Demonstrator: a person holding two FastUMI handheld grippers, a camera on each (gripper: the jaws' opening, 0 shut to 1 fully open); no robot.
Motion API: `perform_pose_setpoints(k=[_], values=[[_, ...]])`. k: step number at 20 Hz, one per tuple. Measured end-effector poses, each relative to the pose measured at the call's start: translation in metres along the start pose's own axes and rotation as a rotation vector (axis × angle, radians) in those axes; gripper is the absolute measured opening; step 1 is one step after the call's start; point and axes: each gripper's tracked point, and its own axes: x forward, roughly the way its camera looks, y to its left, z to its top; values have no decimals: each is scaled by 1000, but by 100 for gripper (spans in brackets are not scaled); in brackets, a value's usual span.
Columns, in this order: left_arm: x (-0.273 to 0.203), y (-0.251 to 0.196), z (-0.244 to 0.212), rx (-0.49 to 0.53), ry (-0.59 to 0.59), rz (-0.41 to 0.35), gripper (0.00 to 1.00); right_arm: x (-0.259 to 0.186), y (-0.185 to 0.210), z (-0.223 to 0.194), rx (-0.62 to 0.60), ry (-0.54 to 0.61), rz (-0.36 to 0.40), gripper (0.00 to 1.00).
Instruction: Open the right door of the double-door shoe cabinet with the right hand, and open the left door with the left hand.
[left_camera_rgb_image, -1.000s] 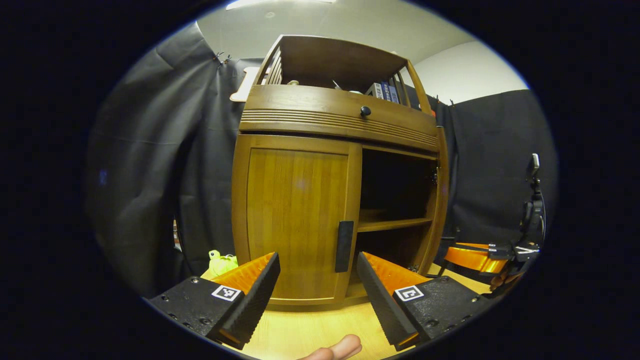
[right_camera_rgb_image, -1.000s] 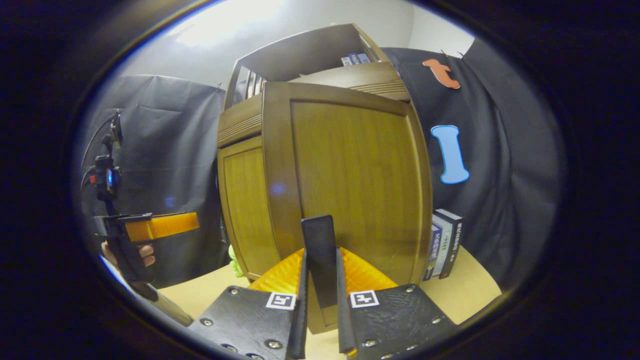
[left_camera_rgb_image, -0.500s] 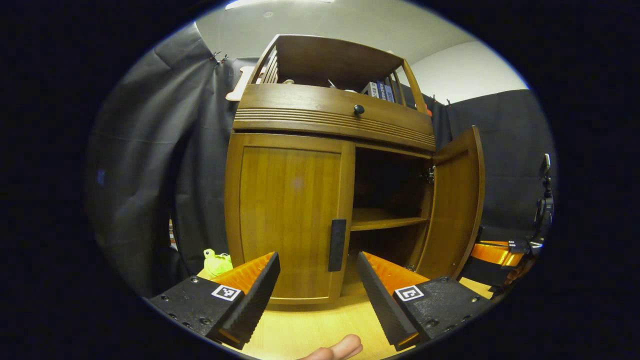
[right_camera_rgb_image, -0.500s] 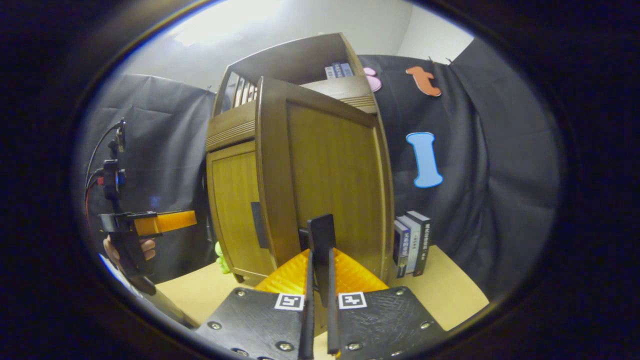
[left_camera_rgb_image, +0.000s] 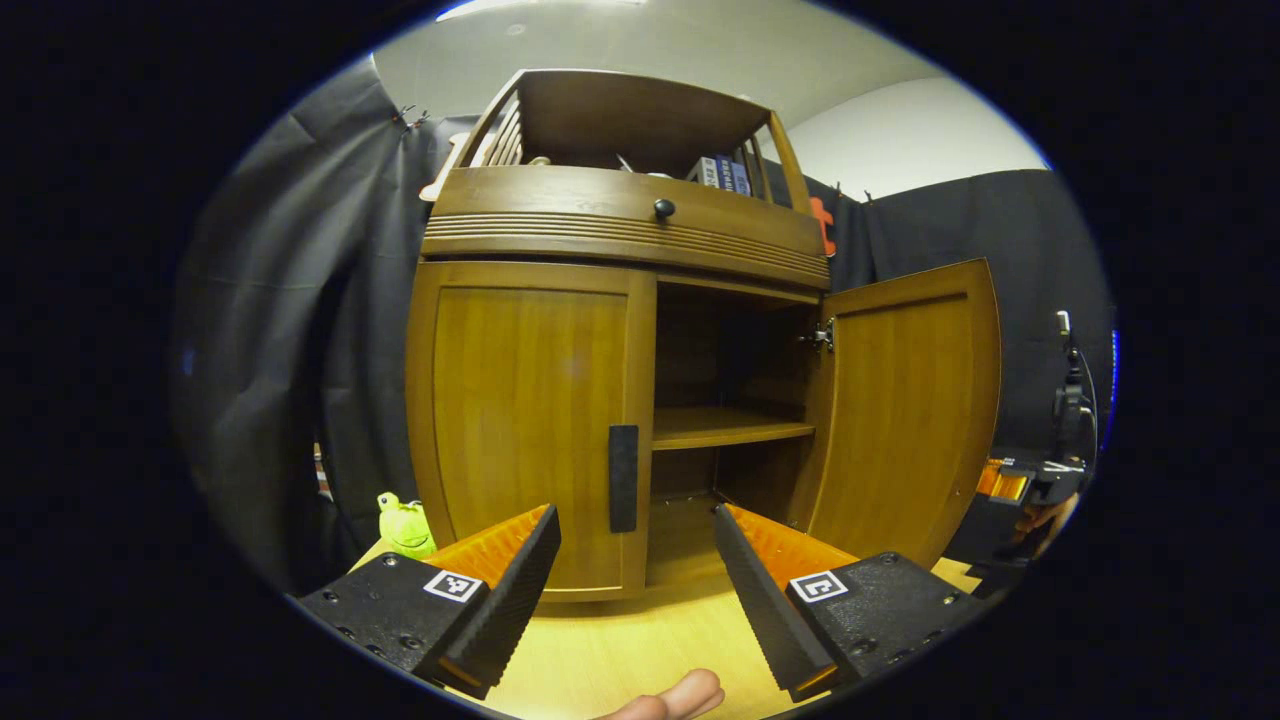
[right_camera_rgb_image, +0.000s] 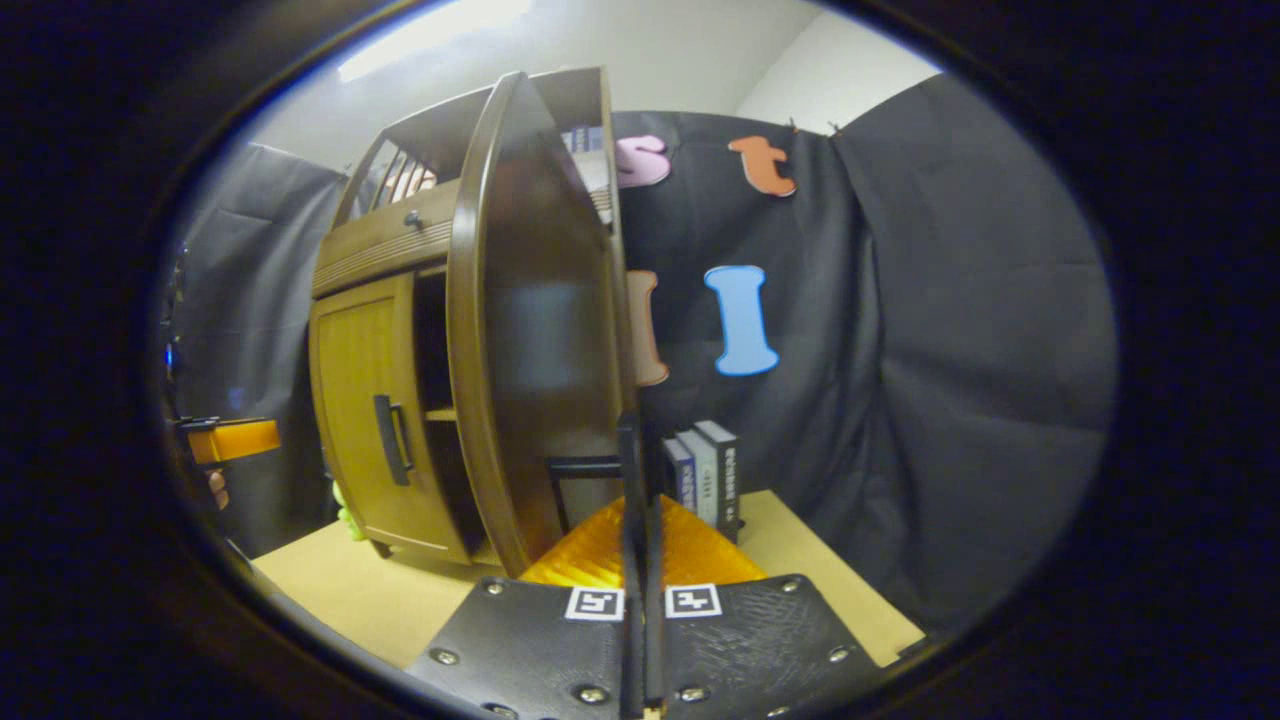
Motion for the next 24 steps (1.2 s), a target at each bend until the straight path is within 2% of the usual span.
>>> perform_pose_setpoints(k=[4,5,6,8,9,12,13,14,15,16,17,18,20,21,22,24], values=[[12,-1,-4,-14,2,-5,93,2,-6,-3,-29,19,31,1],[15,-1,-6,-19,8,-3,96,2,-12,-2,-40,24,32,1],[20,-1,-8,-25,14,-1,92,4,-14,-2,-39,29,39,1],[29,-3,-11,-37,16,1,96,9,-19,1,-47,22,44,1],[35,-3,-12,-42,16,4,92,5,-25,1,-45,18,36,2],[45,-2,-20,-59,35,12,96,4,-20,1,-36,3,33,44],[50,-2,-24,-61,42,15,96,0,-26,2,-44,-9,6,44],[54,0,-25,-59,46,23,93,-2,-30,5,-64,-11,-24,51],[59,1,-25,-56,47,29,93,-3,-23,5,-61,-4,-14,61],[63,2,-24,-56,43,34,96,5,-29,-2,-80,-10,-39,72],[63,2,-24,-57,38,37,93,-11,-35,1,-98,-15,-61,83],[63,2,-23,-62,29,37,96,-17,-36,1,-94,-13,-68,94],[68,0,-20,-70,7,30,96,-35,-46,8,-104,-31,-127,92],[72,-1,-19,-70,-2,27,96,-43,-55,12,-109,-44,-164,97],[78,0,-19,-62,-7,26,96,-54,-58,16,-112,-57,-192,92],[91,1,-19,-34,-22,34,96,-76,-45,22,-101,-96,-163,93]])
